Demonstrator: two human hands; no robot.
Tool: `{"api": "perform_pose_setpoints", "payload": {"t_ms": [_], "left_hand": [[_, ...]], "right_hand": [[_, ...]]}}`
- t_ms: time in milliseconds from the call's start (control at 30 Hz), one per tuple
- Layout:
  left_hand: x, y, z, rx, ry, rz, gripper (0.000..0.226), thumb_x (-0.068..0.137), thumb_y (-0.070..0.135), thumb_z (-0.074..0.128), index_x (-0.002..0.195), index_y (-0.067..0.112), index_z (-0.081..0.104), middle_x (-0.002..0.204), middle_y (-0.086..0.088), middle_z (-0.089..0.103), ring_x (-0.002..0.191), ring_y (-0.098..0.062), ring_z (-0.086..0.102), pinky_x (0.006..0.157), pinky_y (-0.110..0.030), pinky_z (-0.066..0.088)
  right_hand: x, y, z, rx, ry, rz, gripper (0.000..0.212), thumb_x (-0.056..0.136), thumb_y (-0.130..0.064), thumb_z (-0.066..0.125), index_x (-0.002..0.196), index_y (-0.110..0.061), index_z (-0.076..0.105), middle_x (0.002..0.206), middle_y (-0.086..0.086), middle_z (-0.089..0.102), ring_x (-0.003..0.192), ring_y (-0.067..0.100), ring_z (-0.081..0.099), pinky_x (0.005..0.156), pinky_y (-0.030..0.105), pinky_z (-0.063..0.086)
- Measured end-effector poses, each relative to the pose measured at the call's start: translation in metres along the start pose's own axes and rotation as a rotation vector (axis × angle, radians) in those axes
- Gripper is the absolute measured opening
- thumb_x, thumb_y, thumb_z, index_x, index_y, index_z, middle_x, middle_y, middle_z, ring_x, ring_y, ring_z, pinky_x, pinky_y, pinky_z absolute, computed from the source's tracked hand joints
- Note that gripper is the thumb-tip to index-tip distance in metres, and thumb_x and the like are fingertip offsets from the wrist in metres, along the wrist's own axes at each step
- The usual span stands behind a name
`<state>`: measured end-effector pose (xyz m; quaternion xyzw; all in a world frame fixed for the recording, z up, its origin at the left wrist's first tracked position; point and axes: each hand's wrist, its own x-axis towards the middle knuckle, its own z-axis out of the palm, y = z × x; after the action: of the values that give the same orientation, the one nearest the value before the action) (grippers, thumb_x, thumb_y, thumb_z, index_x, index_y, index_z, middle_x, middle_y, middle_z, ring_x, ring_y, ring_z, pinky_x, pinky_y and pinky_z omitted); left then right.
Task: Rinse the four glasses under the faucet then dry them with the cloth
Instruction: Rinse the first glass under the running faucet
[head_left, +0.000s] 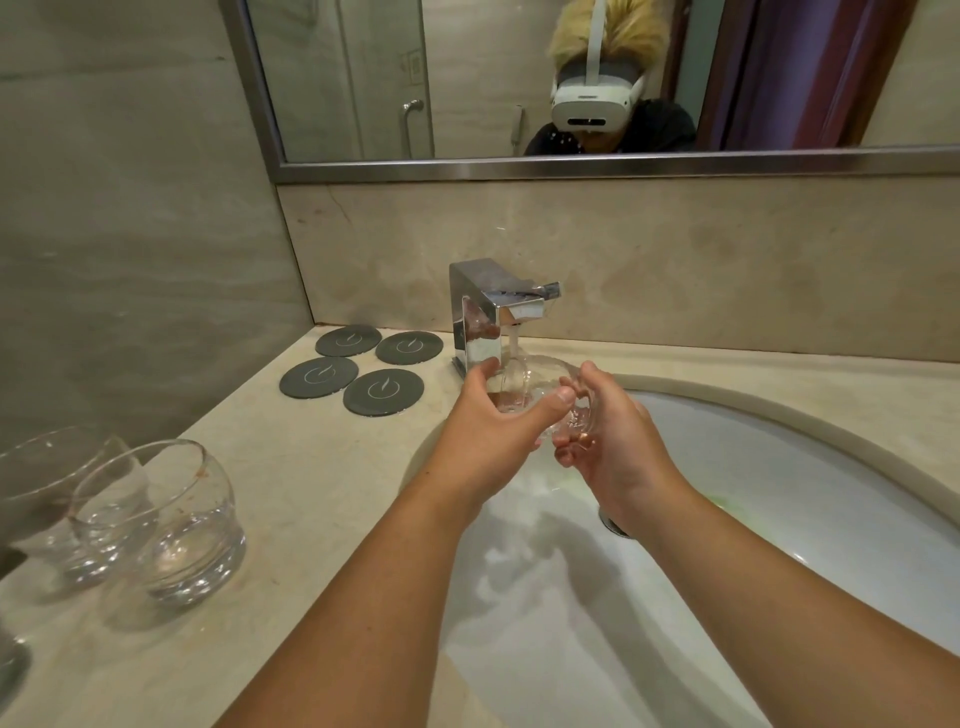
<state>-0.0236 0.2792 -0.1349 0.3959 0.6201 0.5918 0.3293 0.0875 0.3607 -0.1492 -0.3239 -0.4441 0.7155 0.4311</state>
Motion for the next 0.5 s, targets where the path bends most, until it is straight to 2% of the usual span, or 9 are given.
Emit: {"api": "perform_pose_setpoints", "payload": {"t_ms": [100, 200, 367, 500], "left_hand": [[0.0019, -0.0019, -0.0017, 0.009, -0.015, 0.017, 0.091, 0.070, 0.047, 0.095, 0.144, 0.037, 0.043, 0.127, 0.014, 0.068, 0.122, -0.010, 0.069, 0.108, -0.045, 0.057], [0.0030, -0.0032, -0.0009, 0.014, -0.033, 0.044, 0.091, 0.065, 0.046, 0.093, 0.144, 0.036, 0.049, 0.126, 0.011, 0.071, 0.117, -0.010, 0.072, 0.110, -0.048, 0.055], [0.0049, -0.0052, -0.0010, -0.007, -0.094, 0.043, 0.090, 0.067, 0.039, 0.092, 0.146, 0.035, 0.049, 0.140, 0.006, 0.064, 0.120, -0.009, 0.071, 0.113, -0.047, 0.052], [0.0015, 0.0003, -0.0002, -0.057, -0.102, -0.034, 0.093, 0.067, 0.053, 0.091, 0.146, 0.037, 0.046, 0.130, 0.009, 0.070, 0.120, -0.008, 0.071, 0.108, -0.041, 0.055]], "right_hand": [[0.0005, -0.0003, 0.0001, -0.008, -0.006, 0.045, 0.044, 0.102, -0.054, 0.060, 0.114, -0.013, 0.070, 0.087, 0.006, 0.067, 0.055, 0.016, 0.054, 0.047, 0.029, 0.040], [-0.0013, -0.0029, 0.0000, -0.001, -0.008, 0.100, 0.053, 0.102, -0.063, 0.054, 0.112, -0.015, 0.073, 0.086, 0.004, 0.070, 0.053, 0.015, 0.051, 0.046, 0.028, 0.039], [-0.0003, -0.0025, -0.0012, 0.029, 0.039, 0.056, 0.048, 0.103, -0.052, 0.061, 0.119, -0.008, 0.071, 0.084, 0.008, 0.068, 0.049, 0.014, 0.047, 0.043, 0.026, 0.038], [-0.0003, -0.0021, -0.0017, 0.001, 0.070, -0.033, 0.039, 0.104, -0.047, 0.062, 0.113, -0.011, 0.072, 0.080, 0.004, 0.065, 0.052, 0.016, 0.047, 0.048, 0.029, 0.038]]}}
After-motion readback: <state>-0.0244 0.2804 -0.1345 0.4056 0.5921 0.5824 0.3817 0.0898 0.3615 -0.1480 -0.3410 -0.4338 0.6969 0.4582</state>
